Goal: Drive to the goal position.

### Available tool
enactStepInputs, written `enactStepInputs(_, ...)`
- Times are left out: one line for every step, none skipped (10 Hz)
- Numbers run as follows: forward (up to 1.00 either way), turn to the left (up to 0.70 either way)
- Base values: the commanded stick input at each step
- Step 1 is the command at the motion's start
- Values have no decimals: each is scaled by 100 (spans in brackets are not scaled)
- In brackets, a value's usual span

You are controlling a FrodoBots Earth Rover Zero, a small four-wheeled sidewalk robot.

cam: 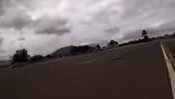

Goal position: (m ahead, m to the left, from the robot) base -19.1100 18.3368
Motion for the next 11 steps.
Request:
enactStepInputs(0, 50)
enactStepInputs(0, 50)
enactStepInputs(0, 50)
enactStepInputs(0, 50)
enactStepInputs(0, 50)
enactStepInputs(0, 50)
enactStepInputs(0, 50)
enactStepInputs(0, 50)
enactStepInputs(0, 50)
enactStepInputs(0, 50)
enactStepInputs(0, 50)
